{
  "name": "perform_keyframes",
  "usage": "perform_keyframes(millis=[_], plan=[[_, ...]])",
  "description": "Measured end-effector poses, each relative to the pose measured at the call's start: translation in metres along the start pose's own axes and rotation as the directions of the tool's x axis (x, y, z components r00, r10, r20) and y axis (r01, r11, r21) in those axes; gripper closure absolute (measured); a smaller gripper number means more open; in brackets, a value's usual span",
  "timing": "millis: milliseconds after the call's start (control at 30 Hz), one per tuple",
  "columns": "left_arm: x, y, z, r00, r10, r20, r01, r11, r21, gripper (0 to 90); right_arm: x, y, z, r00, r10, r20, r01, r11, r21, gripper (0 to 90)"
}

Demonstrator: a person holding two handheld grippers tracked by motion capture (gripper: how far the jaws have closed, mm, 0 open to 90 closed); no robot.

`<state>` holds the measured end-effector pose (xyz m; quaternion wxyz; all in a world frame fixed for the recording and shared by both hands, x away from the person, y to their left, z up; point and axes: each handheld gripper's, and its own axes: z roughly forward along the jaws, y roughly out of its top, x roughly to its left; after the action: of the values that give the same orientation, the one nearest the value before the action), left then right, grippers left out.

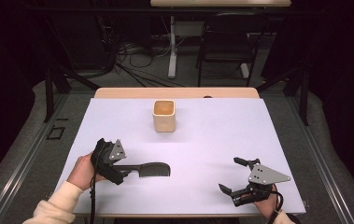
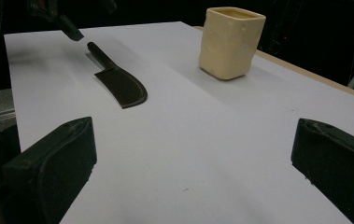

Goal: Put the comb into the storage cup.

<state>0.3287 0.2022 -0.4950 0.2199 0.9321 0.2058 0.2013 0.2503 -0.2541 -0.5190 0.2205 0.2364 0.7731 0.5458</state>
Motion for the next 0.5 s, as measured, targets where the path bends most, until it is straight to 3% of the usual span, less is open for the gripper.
perform_keyframes(millis=[167,400,467,500], plan=[[0.002,0.008,0.006,0.9986,0.052,0.01,-0.052,0.9977,0.044,0.0,0.0,0.0,0.0,1.0,0.0,-0.006,0.0,1.0,0.001,0.0],[0.003,0.019,0.015,0.9923,0.117,0.041,-0.121,0.9862,0.113,1.2,0.001,0.0,0.001,0.9999,-0.008,-0.01,0.008,1.0,0.014,0.0],[0.003,0.022,0.018,0.989,0.143,0.035,-0.147,0.9771,0.154,12.6,0.001,0.0,0.001,0.9999,-0.006,-0.008,0.006,1.0,0.012,0.0],[0.004,0.023,0.019,0.9876,0.147,0.054,-0.154,0.9743,0.164,16.6,0.001,0.0,0.001,1.0,-0.003,-0.009,0.003,1.0,0.012,0.0]])
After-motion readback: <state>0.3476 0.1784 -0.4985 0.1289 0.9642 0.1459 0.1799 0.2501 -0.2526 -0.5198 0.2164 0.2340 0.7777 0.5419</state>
